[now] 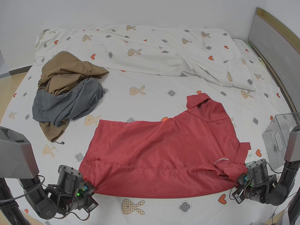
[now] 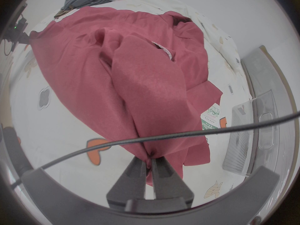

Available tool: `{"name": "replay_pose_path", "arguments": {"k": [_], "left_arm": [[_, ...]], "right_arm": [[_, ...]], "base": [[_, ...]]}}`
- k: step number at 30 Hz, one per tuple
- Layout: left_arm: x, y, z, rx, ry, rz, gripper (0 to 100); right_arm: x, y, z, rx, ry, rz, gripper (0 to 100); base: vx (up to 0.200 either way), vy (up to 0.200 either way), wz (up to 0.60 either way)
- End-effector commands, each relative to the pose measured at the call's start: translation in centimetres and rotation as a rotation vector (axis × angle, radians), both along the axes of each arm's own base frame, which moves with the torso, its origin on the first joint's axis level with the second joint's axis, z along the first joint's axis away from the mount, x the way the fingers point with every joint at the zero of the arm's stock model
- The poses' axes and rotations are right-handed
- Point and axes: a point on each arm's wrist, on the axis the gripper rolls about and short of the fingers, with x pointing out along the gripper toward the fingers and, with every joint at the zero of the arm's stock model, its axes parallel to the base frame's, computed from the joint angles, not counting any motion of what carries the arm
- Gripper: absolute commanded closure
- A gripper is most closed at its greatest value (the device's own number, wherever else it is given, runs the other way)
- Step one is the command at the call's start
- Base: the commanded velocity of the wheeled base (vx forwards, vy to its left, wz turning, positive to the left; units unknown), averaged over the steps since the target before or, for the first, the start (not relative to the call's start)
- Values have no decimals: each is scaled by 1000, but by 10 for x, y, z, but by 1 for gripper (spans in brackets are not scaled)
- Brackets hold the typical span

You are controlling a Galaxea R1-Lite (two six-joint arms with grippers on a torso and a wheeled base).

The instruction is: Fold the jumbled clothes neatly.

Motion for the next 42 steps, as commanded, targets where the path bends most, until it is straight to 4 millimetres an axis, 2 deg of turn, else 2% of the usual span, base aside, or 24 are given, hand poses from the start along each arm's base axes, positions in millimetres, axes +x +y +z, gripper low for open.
{"name": "replay_pose_path", "arguments": {"k": [1, 5, 14, 22, 23, 24, 25, 30, 35, 42], "left_arm": [[-19, 3, -1, 14, 30, -31, 100], [-31, 5, -4, 22, 43, -49, 100], [-30, 4, -12, 33, 69, -48, 100], [-27, 3, -13, 31, 50, -48, 100], [-28, 2, -11, 29, 45, -51, 0], [-27, 2, -11, 25, 39, -50, 0], [-27, 2, -10, 24, 37, -50, 0], [-24, 8, 1, -4, -18, -14, 0], [-9, 16, 16, -39, -106, 48, 0], [4, 12, 27, -66, -159, 62, 0]], "right_arm": [[-17, 3, 0, -3, 44, 61, 100], [-20, 7, 2, 0, 41, 94, 100], [-30, 9, -2, -46, 129, 153, 100], [-29, 6, -2, -54, 131, 142, 100], [-28, 6, -3, -52, 130, 137, 100], [-28, 6, -2, -47, 125, 132, 100], [-27, 6, -2, -44, 124, 125, 0], [-21, 1, -1, -34, 111, 87, 0], [-11, 2, 4, 39, 60, 96, 0], [-16, -4, 29, 155, -40, 132, 0]], "base": [[0, 0, 0], [0, 0, 0], [0, 0, 0], [0, 0, 0], [0, 0, 0], [0, 0, 0], [0, 0, 0], [0, 0, 0], [0, 0, 0], [0, 0, 0]]}}
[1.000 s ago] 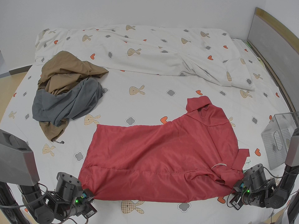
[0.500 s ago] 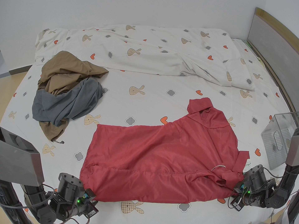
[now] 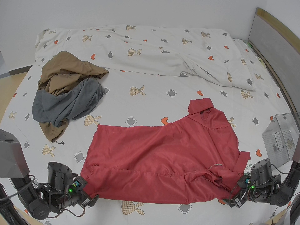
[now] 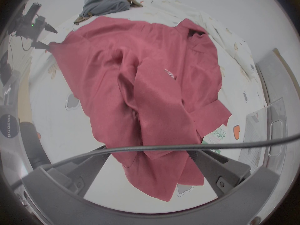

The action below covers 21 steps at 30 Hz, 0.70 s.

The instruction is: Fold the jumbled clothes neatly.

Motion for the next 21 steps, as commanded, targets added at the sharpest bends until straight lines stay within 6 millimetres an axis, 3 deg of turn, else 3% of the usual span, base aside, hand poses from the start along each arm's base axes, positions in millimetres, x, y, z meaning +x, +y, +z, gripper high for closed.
{"name": "replay_pose_path", "arguments": {"k": [1, 8, 11, 14, 17, 18, 20, 21], "left_arm": [[10, -2, 15, -32, -62, 14, 0], [7, -18, 33, -91, 20, -19, 0], [-2, -24, 54, -178, 111, -85, 0], [-4, -25, 82, -300, 199, -123, 0], [0, -24, 113, -497, 328, -111, 0], [1, -24, 115, -513, 338, -109, 0], [14, -16, 124, -634, 387, -81, 0], [14, -16, 124, -634, 387, -81, 0]], "right_arm": [[-5, -9, 21, 64, -92, -18, 0], [-32, -11, 29, 153, 51, 55, 0], [-33, -12, 37, 169, 75, 53, 0], [-25, -13, 53, 260, 71, 53, 0], [-16, -9, 84, 470, 79, 35, 0], [-16, -8, 88, 493, 79, 32, 0], [-11, -5, 114, 686, 118, -4, 0], [-11, -5, 114, 686, 118, -4, 0]], "base": [[0, 0, 0], [0, 0, 0], [0, 0, 0], [0, 0, 0], [0, 0, 0], [0, 0, 0], [0, 0, 0], [0, 0, 0]]}}
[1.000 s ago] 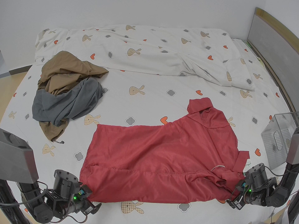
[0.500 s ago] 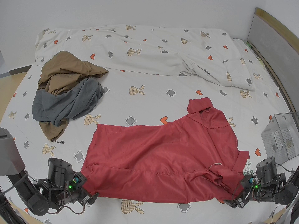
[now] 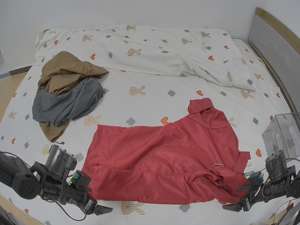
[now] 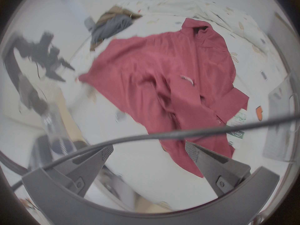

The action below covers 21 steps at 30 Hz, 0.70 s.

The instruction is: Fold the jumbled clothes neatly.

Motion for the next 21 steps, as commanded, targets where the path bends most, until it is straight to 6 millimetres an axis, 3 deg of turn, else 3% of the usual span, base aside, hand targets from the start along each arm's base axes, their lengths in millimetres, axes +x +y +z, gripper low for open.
{"name": "replay_pose_path", "arguments": {"k": [1, 5, 9, 15, 17, 21], "left_arm": [[28, 12, 69, -378, 2, 88, 0], [38, 38, 79, -620, 65, 42, 0], [40, 44, 83, -727, 113, 13, 0], [43, 34, 57, -617, 77, -29, 0], [55, 31, 47, -557, 33, 90, 0], [71, 40, 25, -536, 30, 166, 0]], "right_arm": [[17, 1, 84, 462, -41, -112, 0], [27, -20, 111, 730, 17, -186, 0], [34, -38, 114, 805, 26, -202, 0], [53, -50, 92, 816, 58, -260, 0], [57, -52, 83, 818, 65, -273, 0], [70, -54, 70, 818, 95, -293, 0]], "base": [[0, 0, 0], [0, 0, 0], [0, 0, 0], [0, 0, 0], [0, 0, 0], [0, 0, 0]]}}
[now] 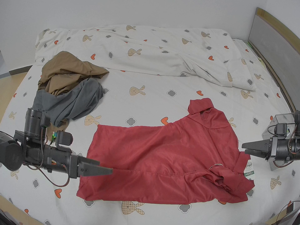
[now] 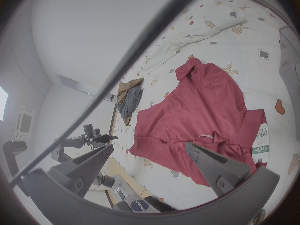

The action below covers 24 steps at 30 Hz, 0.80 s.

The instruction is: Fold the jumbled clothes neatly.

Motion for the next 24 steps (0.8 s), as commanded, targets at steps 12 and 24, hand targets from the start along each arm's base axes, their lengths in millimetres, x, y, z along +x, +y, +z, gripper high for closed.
{"name": "replay_pose_path", "arguments": {"k": [12, 24], "left_arm": [[54, 29, -96, 151, 199, 202, 0], [56, 32, -100, 150, 174, 213, 0]], "right_arm": [[23, -5, -22, 28, 66, -22, 0], [23, -5, -23, 28, 68, -18, 0]], "base": [[0, 0, 0], [0, 0, 0]]}}
